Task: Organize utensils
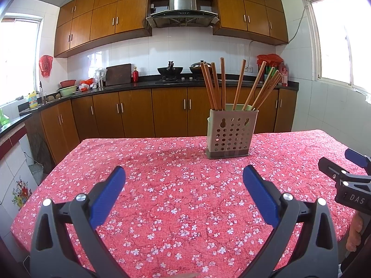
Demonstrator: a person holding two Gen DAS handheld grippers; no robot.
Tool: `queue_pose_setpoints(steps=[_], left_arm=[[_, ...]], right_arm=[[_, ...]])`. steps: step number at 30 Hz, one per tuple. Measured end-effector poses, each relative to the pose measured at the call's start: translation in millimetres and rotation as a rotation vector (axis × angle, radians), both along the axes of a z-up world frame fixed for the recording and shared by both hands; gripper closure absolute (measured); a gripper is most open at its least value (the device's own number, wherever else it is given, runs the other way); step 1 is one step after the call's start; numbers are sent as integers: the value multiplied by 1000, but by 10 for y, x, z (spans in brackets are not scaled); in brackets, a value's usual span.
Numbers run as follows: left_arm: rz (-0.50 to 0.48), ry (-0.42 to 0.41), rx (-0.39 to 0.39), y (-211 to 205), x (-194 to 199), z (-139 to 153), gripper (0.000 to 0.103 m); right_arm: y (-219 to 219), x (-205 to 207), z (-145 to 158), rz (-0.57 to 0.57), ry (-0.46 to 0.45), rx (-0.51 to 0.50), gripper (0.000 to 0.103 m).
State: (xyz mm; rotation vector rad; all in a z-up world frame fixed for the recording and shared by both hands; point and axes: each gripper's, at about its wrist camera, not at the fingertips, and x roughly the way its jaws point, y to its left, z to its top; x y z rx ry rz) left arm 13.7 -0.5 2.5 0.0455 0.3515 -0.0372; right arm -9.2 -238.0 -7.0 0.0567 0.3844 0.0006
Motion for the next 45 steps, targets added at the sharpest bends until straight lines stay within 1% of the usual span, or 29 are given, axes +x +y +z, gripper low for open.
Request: queue_pose_setpoints(steps=[45], left_arm=[[4, 5, 0, 0, 10, -35, 4]], right_arm=[[19, 26, -38, -7, 11, 5, 2]])
